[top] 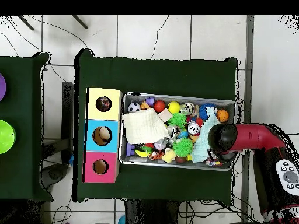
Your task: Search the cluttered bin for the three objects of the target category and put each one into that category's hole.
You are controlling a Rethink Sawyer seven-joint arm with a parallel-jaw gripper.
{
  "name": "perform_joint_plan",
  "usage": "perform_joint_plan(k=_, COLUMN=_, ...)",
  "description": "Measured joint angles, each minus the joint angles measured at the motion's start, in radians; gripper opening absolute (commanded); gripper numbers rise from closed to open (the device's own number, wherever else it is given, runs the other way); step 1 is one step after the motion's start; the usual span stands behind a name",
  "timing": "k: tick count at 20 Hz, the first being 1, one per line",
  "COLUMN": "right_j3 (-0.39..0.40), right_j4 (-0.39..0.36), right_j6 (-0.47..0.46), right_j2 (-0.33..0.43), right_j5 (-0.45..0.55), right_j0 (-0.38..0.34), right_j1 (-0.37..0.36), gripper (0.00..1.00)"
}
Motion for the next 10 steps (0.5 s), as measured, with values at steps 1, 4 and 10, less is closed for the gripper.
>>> perform_joint_plan(k=1, right_j3=-0.001, right_j4=0.000, right_j6=0.000, right_j2=-0.001, right_j5=0.000, right_j0=0.000, right_j1=0.002, gripper=1.00)
perform_joint_plan(k=4, right_j3=-0.001, right_j4=0.000, right_j6=0.000, right_j2=-0.001, right_j5=0.004, right_j0=0.000, right_j1=0.004, gripper=1.00)
perform_joint_plan(k=10, right_j3=-0.001, right_j4=0.000, right_j6=0.000, right_j2=-0.001, right_j5=0.022, right_j0=0.000, right_j1=0.008, gripper=0.00)
